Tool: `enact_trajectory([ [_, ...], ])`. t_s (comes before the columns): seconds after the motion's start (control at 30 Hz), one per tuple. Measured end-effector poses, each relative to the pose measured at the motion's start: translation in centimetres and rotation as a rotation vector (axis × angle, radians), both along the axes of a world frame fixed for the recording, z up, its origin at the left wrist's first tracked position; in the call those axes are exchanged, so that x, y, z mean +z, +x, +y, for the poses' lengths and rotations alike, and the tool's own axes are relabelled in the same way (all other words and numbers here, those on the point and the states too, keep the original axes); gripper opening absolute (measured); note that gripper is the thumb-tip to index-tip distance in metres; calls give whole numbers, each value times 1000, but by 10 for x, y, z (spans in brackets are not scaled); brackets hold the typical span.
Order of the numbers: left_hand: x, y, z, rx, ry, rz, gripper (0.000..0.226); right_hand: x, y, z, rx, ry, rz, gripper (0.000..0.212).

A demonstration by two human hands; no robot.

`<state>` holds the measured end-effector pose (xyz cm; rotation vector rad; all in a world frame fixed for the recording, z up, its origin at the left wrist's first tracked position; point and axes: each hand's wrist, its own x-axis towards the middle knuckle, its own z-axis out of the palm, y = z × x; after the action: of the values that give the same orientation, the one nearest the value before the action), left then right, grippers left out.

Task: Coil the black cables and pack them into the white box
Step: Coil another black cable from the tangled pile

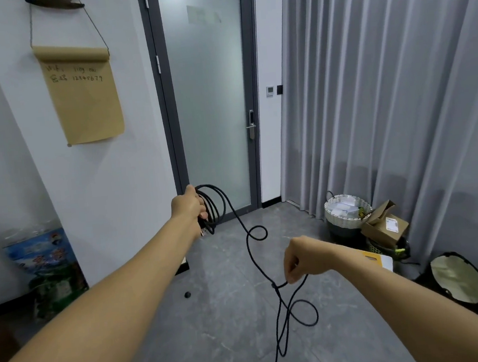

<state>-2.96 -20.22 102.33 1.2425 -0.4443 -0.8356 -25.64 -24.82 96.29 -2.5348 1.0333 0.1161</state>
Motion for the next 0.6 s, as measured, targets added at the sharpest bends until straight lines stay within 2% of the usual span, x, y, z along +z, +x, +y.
enact_trajectory([
  [0.17,6,0,6,-81,-80,39,41,-9,-6,-11,-146,-64,184,15],
  [0.2,7,-1,7,-120,-96,54,41,-6,-4,-12,-180,-110,172,15],
  [0.23,8,-4,7,-165,-109,62,40,-1,1,-12,-229,-167,101,16],
  [0.3,11,-11,10,-250,-126,58,39,11,16,-9,-310,-218,-200,31],
  [0.37,14,-22,13,-316,-135,44,39,25,38,-2,-299,-48,-522,57],
  [0.4,16,-26,14,-341,-139,36,39,30,48,2,-273,53,-634,59],
  [0.43,17,-28,16,-357,-144,29,39,32,59,6,-249,125,-715,48],
  [0.5,19,-25,19,-357,-148,26,39,34,70,10,-262,161,-814,11],
  [0.53,20,-20,22,-340,-146,27,40,32,70,9,-278,151,-856,9],
  [0.6,19,-5,28,-282,-133,16,40,26,65,3,-302,175,-892,20],
])
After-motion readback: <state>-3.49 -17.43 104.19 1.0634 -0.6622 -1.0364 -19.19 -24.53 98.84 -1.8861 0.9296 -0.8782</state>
